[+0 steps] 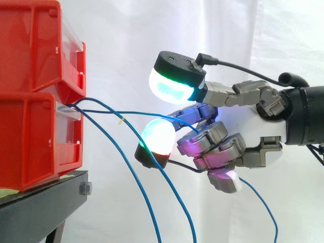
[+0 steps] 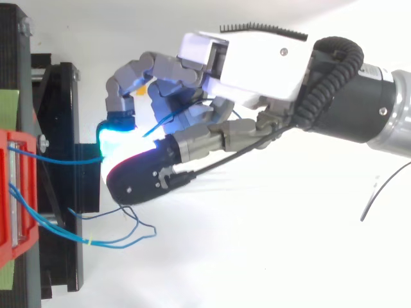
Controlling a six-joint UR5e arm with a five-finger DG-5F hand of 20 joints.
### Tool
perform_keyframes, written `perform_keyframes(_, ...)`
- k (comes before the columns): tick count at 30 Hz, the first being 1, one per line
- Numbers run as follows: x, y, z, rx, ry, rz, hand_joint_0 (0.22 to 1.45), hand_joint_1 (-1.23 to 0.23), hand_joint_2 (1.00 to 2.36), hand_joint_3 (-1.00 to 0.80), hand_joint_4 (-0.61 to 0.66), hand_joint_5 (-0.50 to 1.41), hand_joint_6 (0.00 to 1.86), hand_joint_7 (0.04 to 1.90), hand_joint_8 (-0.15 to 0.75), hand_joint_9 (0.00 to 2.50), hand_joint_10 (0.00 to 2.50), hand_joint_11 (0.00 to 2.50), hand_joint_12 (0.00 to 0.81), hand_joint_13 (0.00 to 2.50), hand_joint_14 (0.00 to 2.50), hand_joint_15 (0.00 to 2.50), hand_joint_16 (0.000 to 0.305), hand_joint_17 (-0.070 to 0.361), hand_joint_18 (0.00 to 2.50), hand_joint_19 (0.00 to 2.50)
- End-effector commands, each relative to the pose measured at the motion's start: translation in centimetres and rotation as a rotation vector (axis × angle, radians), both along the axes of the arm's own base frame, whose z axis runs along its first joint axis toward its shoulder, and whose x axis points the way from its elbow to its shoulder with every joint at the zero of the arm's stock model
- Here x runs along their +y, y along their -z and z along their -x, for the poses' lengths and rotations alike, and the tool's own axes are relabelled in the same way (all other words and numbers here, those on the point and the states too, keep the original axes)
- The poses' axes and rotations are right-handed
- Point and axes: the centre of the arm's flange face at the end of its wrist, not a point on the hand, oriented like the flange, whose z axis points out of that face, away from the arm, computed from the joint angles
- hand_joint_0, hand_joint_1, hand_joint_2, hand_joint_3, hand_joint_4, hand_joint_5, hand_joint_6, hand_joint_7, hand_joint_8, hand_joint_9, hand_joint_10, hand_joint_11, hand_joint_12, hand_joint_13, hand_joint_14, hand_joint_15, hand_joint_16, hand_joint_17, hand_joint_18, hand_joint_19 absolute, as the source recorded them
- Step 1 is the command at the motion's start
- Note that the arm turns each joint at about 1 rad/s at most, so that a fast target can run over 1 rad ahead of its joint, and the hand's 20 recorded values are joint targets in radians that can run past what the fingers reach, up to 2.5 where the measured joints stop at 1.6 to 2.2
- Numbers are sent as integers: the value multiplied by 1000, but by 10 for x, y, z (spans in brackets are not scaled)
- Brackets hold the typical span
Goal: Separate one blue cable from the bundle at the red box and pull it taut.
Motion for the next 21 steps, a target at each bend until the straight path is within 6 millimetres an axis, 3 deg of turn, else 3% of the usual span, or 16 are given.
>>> perform_keyframes(1,-5,0,1,-7,48,-31,580,-486,1003,-463,249,-229,866,1081,553,720,2500,2500,681,1480,2500,2000,207,156,1937,524)
perform_keyframes(11,-9,-1,-1,-39,67,-58,606,-560,1013,-349,239,-229,865,1097,546,726,2500,2500,677,1479,2500,1991,201,151,1922,539)
perform_keyframes(12,-9,1,0,-39,67,-58,607,-574,1014,-326,236,-229,865,1101,538,722,2500,2500,670,1469,2500,2013,66,149,1917,544)
perform_keyframes(21,-10,3,-2,-79,76,-64,617,-647,1018,-236,210,-231,871,1100,499,641,2500,2500,627,1358,2500,1993,62,140,1818,600)
